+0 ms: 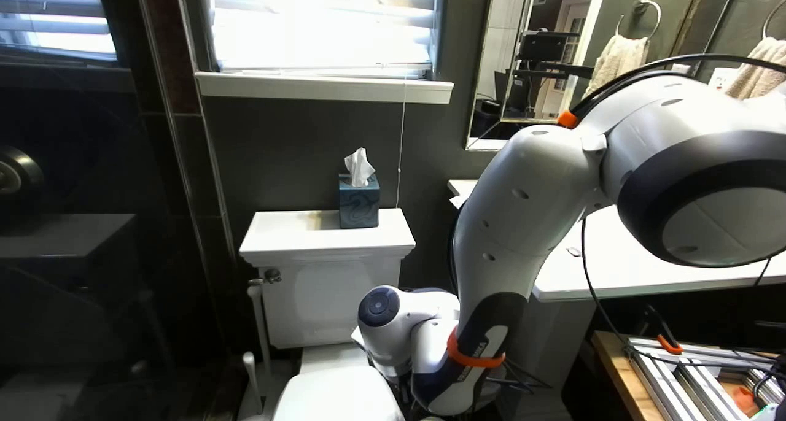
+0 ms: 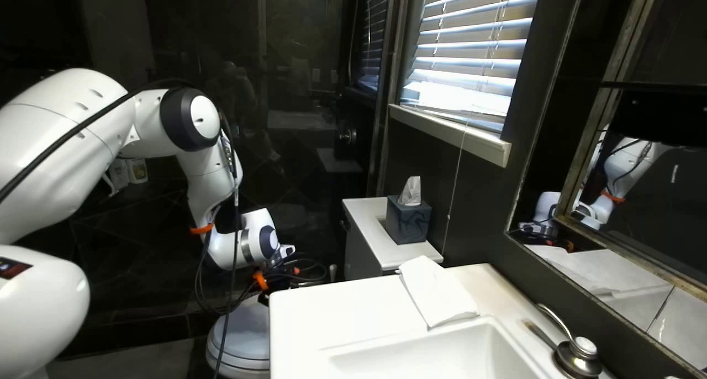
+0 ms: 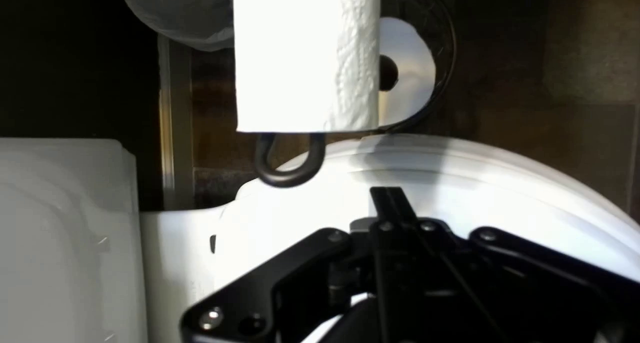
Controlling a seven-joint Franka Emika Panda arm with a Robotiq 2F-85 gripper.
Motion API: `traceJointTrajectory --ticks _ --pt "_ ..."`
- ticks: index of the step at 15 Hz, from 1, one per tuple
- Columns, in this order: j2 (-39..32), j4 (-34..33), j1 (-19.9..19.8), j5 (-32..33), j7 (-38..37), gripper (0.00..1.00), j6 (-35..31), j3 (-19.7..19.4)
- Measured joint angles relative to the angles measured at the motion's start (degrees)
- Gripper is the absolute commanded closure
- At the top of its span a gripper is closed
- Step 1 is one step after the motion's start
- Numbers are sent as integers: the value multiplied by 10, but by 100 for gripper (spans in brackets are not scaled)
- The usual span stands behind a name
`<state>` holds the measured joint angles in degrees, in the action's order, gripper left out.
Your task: Put the tissue roll on the tissue holder
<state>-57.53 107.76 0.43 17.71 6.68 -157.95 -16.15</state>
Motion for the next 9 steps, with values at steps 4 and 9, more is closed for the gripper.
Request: traceJointTrajectory --ticks 4,9 --pt "61 82 -17 -2 -22 60 -145 -18" --pt "142 239 -12 -19 -23 26 -377 -69"
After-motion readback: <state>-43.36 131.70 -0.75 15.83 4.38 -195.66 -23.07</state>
